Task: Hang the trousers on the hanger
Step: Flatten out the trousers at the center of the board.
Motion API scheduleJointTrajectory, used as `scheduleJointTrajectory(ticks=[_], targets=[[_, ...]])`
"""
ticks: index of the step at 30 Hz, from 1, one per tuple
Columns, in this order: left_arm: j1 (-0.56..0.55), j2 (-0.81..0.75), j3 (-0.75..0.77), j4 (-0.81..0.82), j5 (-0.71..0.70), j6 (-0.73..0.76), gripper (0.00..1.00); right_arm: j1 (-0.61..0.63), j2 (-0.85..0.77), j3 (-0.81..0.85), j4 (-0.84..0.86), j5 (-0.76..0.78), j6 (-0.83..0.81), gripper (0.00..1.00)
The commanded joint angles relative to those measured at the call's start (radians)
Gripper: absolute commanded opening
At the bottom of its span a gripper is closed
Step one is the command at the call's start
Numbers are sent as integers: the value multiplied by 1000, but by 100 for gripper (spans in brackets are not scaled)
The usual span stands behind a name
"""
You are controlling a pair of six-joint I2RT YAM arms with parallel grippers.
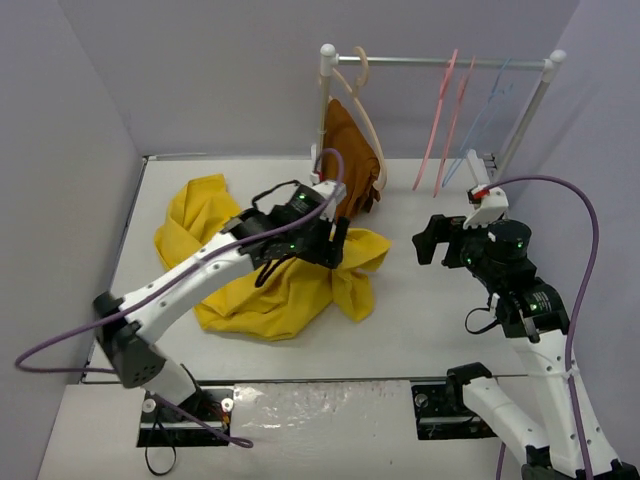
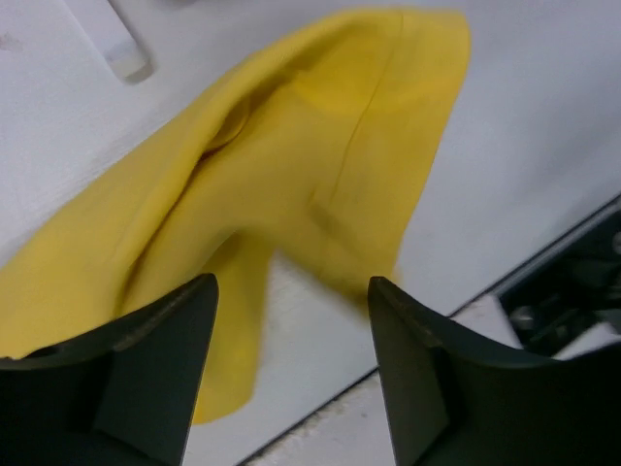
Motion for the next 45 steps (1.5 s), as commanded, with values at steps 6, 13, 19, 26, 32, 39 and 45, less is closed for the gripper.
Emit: scheduleJointTrajectory(ticks=[6, 13, 19, 26, 32, 39, 45], targets=[[127, -142, -71, 125, -168, 76, 80, 134, 186, -32, 79, 15, 106, 100], [159, -314, -354, 157, -130, 31, 79, 257, 318, -95, 219, 116, 243, 91], [158, -417, -558, 209, -43, -57, 77, 299, 371, -167, 284, 159, 308, 82], [111, -412, -669, 317, 30, -83, 75, 298, 357, -273, 306, 191, 364, 84], [86, -363, -671, 338, 52, -83, 75, 303, 385, -371, 391, 97, 406, 84], [73, -355, -657, 369, 57, -94, 75, 339, 391, -450, 440, 100, 453, 83], [67, -309, -648, 371, 49, -100, 74, 365, 389, -505, 434, 139, 555, 85]])
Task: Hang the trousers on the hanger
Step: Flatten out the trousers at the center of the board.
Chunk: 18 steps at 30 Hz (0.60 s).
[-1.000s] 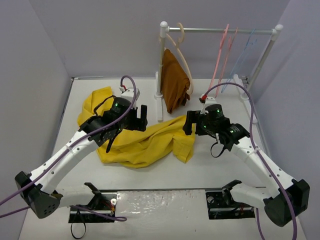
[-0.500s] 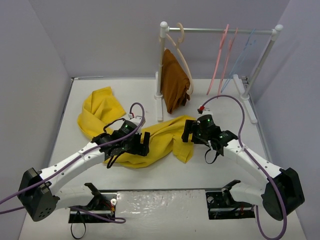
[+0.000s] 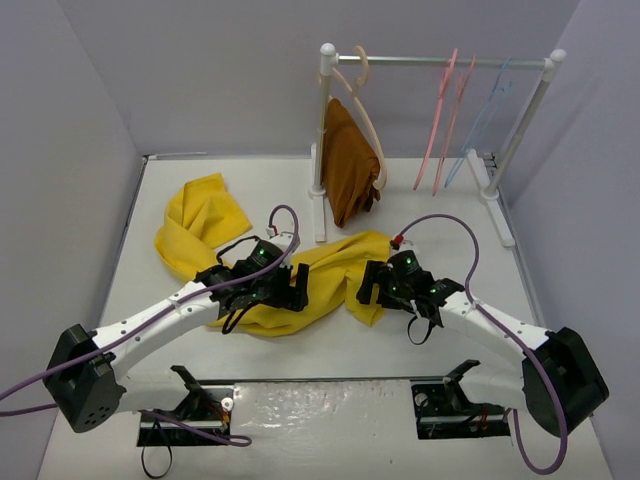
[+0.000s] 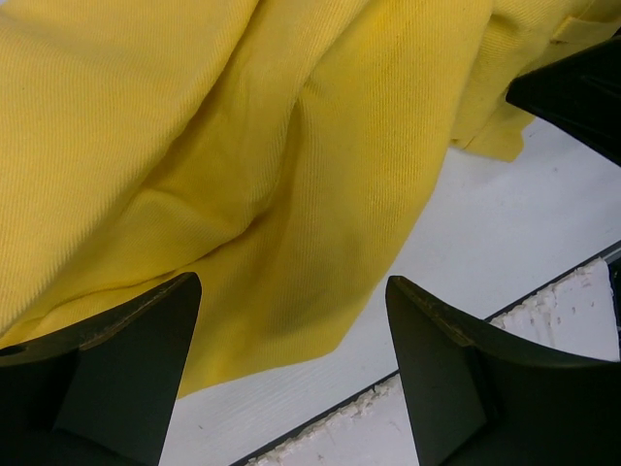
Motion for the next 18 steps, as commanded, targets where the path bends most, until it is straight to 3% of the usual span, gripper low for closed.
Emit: scheduleJointTrajectory(ticks=[1, 5, 11, 15, 16, 18], targets=[[-11, 27, 61, 55, 0, -21, 74, 28, 0, -32, 36, 55, 113, 87], [-11, 49, 62, 61, -1, -30, 73, 71, 16, -48, 19, 116, 160, 96], [-12, 65, 67, 65, -1, -38, 73, 172, 95, -33, 14, 184, 215, 93], [-11, 64, 65, 61, -10, -39, 72, 210, 158, -25, 16, 215, 251, 83], [-11, 64, 65, 59, -14, -38, 72, 212, 165, -25, 17, 222, 253, 76], [-12, 60, 66, 52, -22, -36, 71, 211, 165, -25, 14, 239, 248, 53]])
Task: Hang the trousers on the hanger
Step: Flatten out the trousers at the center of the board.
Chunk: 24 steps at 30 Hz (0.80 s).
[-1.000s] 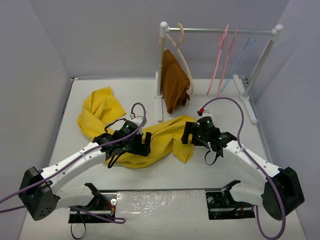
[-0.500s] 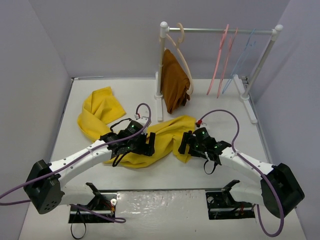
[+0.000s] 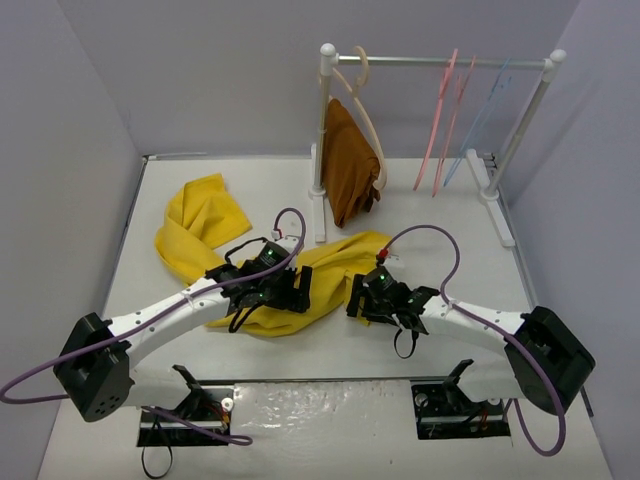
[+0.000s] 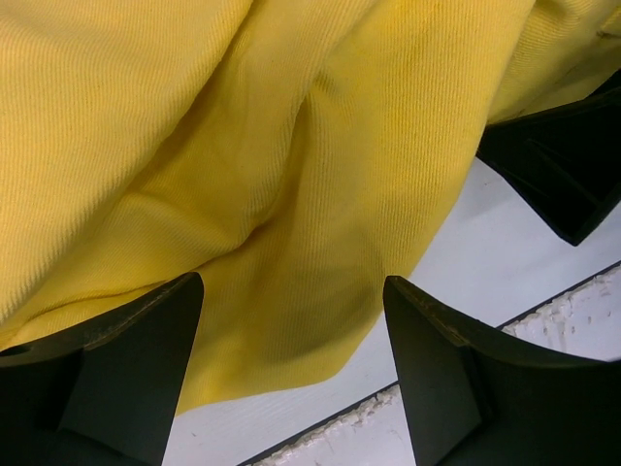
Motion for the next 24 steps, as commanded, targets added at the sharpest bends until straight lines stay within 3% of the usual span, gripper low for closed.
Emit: scheduleJointTrajectory(ticks=[1, 2, 3, 4, 6, 10, 13, 18, 24], targets=[[-4, -20, 67, 31, -23, -11, 70, 13, 40, 6, -35, 72, 37, 44], [-5, -21, 68, 25, -31, -11, 70, 13, 35, 16, -54, 93, 29, 25], [-4, -23, 72, 16, -38, -11, 69, 13, 26, 41, -93, 114, 13, 13], [-3, -24, 79, 5, -47, -10, 69, 13, 18, 74, -138, 136, -9, 5], [0, -24, 110, -29, -72, -4, 68, 12, -1, 178, -257, 188, -75, 0], [22, -24, 188, -97, -134, 21, 67, -30, -87, 451, -513, 350, -209, 0], [62, -41, 217, -121, -156, 12, 67, -122, -124, 603, -643, 325, -308, 0], [184, -92, 174, -165, -172, -63, 67, -264, -205, 635, -762, 287, -383, 0], [366, -151, 30, -155, -141, -156, 68, -282, -249, 546, -765, 217, -375, 0]])
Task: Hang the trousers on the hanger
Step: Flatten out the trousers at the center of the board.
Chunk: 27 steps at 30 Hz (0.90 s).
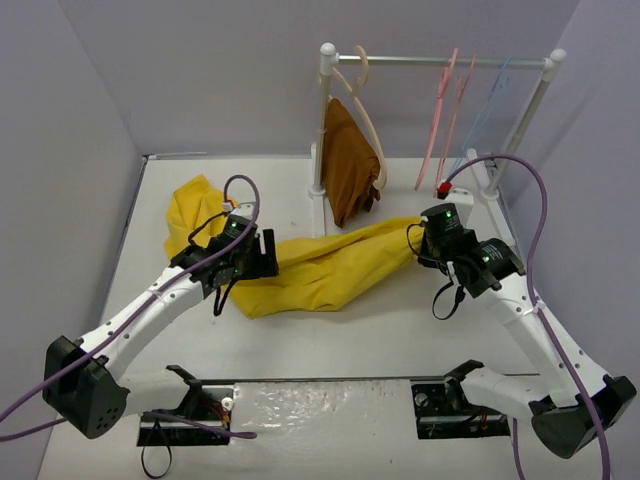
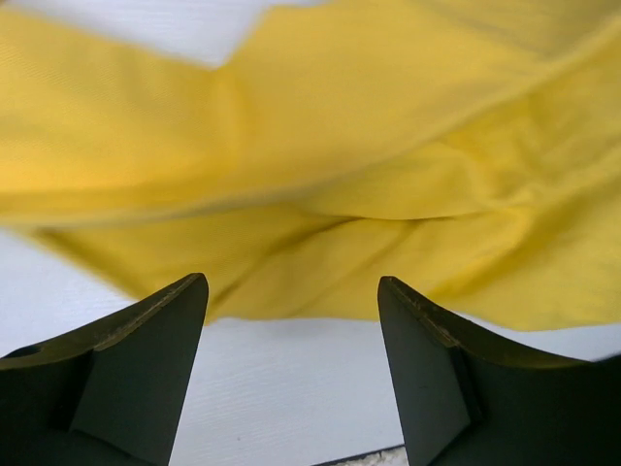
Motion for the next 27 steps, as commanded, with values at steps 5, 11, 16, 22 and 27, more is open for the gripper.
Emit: scheduleJointTrajectory(ticks=[5, 11, 16, 22, 27], targets=[[232, -36, -148, 85, 41, -166, 69, 0, -47, -103, -31, -29, -43, 0], [260, 107, -129, 164, 8, -184, 73, -2, -58, -129, 6, -76, -41, 0], [306, 215, -134, 240, 19, -181, 73, -2, -69, -142, 24, -96, -41, 0], [377, 290, -82, 222, 16, -129, 23, -15, -67, -136, 29, -69, -55, 0], [382, 169, 311, -103, -172, 117, 0, -96, -43, 9, 0, -85, -114, 0]])
